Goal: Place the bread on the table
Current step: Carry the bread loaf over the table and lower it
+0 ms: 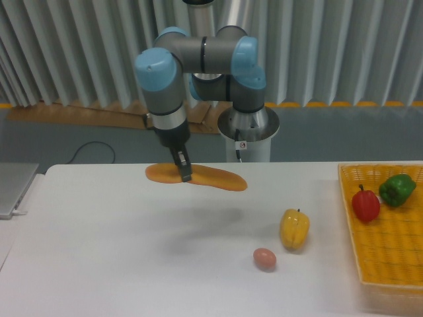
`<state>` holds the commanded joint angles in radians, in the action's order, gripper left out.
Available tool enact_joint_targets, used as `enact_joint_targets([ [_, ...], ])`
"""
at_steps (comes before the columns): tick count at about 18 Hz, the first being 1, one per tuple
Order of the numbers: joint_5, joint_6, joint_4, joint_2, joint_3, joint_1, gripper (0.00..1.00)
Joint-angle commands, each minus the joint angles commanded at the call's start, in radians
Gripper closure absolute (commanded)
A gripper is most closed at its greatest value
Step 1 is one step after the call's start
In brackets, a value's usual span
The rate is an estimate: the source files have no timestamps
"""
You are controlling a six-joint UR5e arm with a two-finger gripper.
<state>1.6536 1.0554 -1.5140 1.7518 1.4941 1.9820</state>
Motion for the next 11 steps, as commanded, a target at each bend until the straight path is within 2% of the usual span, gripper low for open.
enact_joint_targets([
  [3, 0.003, -0.005, 0.005, 0.006, 0.003, -0.037, 0.53],
  [7, 0.035, -0.006, 0.006, 0.038, 0.008, -0.040, 0.53],
  [11, 0.037, 0.000, 0.006, 0.034, 0.006, -0.026, 0.53],
])
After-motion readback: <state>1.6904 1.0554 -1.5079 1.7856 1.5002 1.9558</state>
